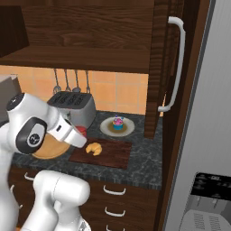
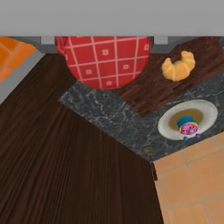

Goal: From the different types of pastries on the counter, select a croissant and place it on the cutting board. Then retrieve a jar of jam from the cabinet and place it alongside the croissant on the cutting board.

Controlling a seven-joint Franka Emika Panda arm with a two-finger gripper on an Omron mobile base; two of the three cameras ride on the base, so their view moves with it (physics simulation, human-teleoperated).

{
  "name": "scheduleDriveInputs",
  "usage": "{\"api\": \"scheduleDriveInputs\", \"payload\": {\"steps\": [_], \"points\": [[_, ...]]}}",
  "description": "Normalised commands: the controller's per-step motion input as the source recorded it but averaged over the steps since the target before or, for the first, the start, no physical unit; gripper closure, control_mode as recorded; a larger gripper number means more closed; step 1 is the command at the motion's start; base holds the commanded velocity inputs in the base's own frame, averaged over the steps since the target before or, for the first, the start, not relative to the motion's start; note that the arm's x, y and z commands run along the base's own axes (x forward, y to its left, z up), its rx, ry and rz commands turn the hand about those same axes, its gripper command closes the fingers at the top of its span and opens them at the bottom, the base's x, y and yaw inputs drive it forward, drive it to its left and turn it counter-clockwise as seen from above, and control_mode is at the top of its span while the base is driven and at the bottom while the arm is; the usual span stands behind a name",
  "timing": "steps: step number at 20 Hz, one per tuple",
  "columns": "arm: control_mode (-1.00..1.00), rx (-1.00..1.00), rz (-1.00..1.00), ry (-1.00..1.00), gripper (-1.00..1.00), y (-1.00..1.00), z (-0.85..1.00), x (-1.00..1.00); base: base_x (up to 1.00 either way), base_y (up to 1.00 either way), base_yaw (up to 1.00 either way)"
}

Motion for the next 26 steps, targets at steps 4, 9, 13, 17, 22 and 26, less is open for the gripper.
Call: {"api": "scheduleDriveInputs", "payload": {"steps": [4,9,13,17,22,26], "points": [[-1.00,0.00,-0.06,0.00,1.00,0.22,-0.89,0.10,0.00,0.00,0.00],[-1.00,0.00,-0.05,-0.01,1.00,0.26,-0.87,0.14,0.00,0.00,0.00],[-1.00,0.00,-0.03,-0.04,1.00,0.22,-0.88,0.16,0.00,0.00,0.00],[-1.00,0.00,-0.01,-0.08,1.00,0.26,-0.88,0.18,0.00,0.00,0.00],[-1.00,0.00,0.00,-0.11,1.00,0.23,-0.85,0.26,0.00,0.00,0.00],[-1.00,0.00,0.00,-0.14,1.00,0.07,-0.74,0.27,0.00,0.00,0.00]]}}
